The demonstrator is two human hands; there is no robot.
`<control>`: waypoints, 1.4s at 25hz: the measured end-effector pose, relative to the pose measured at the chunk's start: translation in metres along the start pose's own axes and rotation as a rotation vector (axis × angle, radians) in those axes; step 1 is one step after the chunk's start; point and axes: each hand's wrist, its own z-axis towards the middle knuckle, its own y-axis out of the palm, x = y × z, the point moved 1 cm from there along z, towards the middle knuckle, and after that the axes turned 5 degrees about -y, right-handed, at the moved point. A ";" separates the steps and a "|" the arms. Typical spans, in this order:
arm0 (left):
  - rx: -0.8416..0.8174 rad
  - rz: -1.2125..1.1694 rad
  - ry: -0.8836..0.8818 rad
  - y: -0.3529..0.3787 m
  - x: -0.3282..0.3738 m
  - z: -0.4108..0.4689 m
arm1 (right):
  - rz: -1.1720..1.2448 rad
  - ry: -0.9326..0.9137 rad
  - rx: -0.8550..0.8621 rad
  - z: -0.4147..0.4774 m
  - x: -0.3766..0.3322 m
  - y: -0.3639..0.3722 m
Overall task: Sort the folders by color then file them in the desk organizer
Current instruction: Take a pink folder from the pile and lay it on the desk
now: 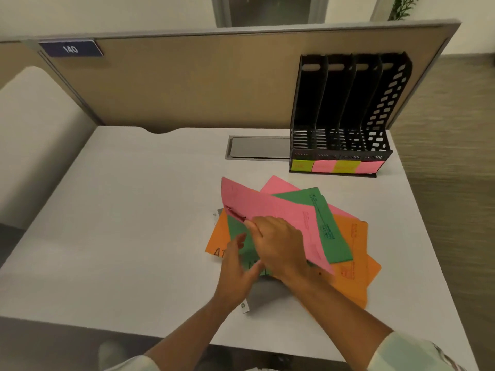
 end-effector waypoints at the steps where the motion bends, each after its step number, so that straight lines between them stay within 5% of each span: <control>1: -0.084 -0.088 -0.011 0.003 0.008 0.004 | 0.058 0.047 -0.023 0.012 -0.015 -0.003; 3: -0.137 -0.228 -0.058 0.009 0.024 0.012 | 0.167 0.082 -0.071 0.030 -0.041 -0.001; 7: 0.020 -0.335 -0.079 -0.023 0.034 0.039 | 0.172 0.088 -0.116 0.060 -0.059 0.013; 12: -0.014 -0.520 -0.141 -0.105 0.020 0.073 | 0.164 0.379 -0.028 0.091 -0.011 0.031; 16: -0.068 -0.596 -0.162 -0.164 0.006 0.106 | 0.303 0.666 -0.165 0.104 0.012 0.051; 19: -0.057 -0.652 -0.212 -0.204 -0.007 0.130 | 0.472 0.718 -0.212 0.104 0.004 0.074; 25: 0.033 -0.603 -0.338 -0.282 -0.028 0.185 | 0.938 0.784 -0.165 0.130 -0.050 0.122; 35: 0.013 -0.231 -0.642 -0.383 -0.099 0.265 | 0.793 0.928 -0.103 0.229 -0.110 0.243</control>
